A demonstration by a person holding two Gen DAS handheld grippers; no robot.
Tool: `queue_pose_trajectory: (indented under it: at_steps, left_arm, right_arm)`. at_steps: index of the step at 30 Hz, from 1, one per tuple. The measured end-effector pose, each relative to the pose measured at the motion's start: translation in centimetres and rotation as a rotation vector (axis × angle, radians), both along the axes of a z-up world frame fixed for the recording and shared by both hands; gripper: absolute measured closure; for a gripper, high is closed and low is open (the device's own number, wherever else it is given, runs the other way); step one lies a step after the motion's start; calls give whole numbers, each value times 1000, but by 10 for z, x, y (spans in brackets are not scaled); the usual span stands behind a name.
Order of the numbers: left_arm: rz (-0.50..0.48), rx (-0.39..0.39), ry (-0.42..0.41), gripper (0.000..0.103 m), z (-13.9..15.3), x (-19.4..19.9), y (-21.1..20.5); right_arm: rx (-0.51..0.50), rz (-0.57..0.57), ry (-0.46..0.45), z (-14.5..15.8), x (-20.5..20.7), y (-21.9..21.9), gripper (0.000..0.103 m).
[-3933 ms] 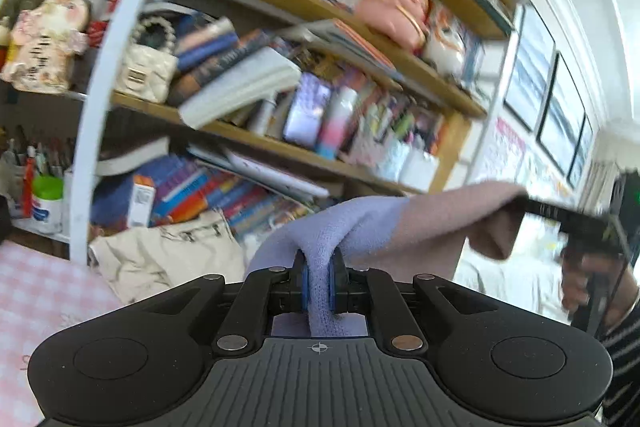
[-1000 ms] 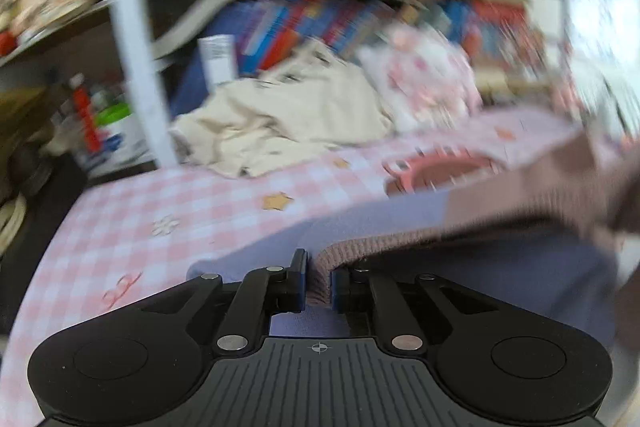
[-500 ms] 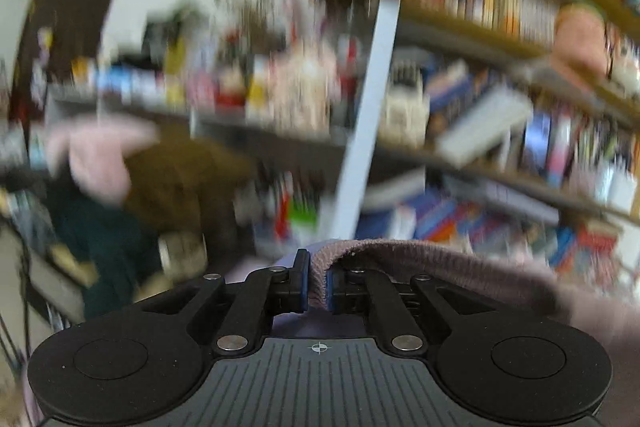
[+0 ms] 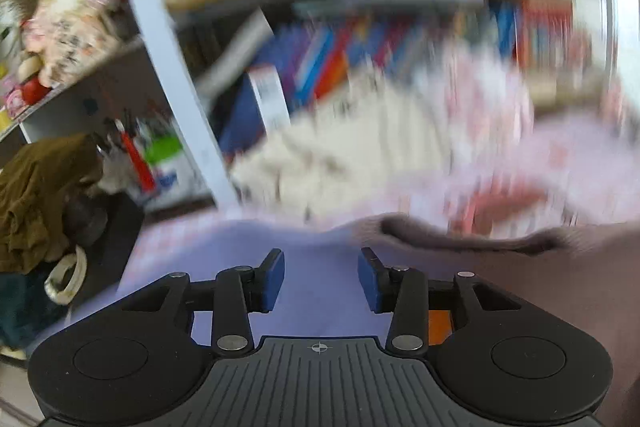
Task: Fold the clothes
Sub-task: 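Lift the sweater with both grippers and swing it over the mat, then lay the sweater flat on the mat and open both grippers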
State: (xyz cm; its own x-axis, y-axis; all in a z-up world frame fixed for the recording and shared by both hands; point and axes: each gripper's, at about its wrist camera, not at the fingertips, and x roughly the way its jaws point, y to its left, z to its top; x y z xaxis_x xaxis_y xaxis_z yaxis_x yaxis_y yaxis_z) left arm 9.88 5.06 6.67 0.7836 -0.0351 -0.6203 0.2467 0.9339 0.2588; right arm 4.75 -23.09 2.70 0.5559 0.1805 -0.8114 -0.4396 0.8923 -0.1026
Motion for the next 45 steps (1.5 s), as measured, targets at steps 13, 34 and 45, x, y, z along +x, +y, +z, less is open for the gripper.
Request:
queue_pose_trajectory:
  at_steps: [13,34,45]
  left_arm:
    - [185,-74,155,46,-53,-105,39]
    - [304,-281,288,75,-90,-73,93]
    - [205,-342,307,101,-89,-116,90]
  right_arm:
    - [-267,-42,-110,-45,123,-23,94]
    - [-38,6,49,-44,-75,44,49]
    - [-29,-119,86,-53,-91,47,89]
